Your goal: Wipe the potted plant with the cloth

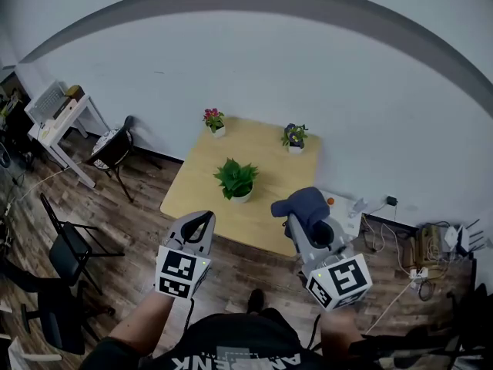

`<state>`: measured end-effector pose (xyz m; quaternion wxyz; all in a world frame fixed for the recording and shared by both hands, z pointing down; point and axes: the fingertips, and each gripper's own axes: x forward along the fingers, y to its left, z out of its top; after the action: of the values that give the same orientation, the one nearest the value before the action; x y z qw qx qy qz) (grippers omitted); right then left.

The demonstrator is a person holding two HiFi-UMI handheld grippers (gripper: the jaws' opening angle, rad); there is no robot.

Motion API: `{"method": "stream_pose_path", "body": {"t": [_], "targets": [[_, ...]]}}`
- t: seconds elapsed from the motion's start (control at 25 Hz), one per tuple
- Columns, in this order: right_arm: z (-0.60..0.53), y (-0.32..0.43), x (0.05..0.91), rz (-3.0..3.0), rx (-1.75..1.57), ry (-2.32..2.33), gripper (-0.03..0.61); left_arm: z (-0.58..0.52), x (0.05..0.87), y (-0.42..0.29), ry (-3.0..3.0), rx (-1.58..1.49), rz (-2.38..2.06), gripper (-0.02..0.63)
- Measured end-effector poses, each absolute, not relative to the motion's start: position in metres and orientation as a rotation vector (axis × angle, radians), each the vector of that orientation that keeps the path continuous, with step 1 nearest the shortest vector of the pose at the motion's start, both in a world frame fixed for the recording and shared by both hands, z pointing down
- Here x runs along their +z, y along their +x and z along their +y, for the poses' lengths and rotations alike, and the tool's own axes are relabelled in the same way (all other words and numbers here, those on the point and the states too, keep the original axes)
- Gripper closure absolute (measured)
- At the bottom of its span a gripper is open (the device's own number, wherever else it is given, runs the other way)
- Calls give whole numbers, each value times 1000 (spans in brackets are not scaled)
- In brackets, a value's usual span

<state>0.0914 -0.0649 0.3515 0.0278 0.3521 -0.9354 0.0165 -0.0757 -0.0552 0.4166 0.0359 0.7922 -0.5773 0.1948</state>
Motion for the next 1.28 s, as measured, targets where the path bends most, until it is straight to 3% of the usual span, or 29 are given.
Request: {"method": "stream_pose_path", "body": {"t": [0.44,0.52,0.68,0.76,1.28], "targets": [[-123,100,369,-2836,95,1202,526,-119,499,-67,2450,914,-1583,609],[-130,98,376,-2807,108,1229,526,-127,521,-69,2451,1017,-1509,538],[-145,100,391,-2742,179,1307,526,-141,563,-66,2460,1185,-1360,536],[-150,100,397,-2719,194,1316,526,-147,581,-63,2472,1264,-1302,491],[-161,114,439,-2600,315,1364,526,-207,664,-60,2420,1559,-1216,489]]}}
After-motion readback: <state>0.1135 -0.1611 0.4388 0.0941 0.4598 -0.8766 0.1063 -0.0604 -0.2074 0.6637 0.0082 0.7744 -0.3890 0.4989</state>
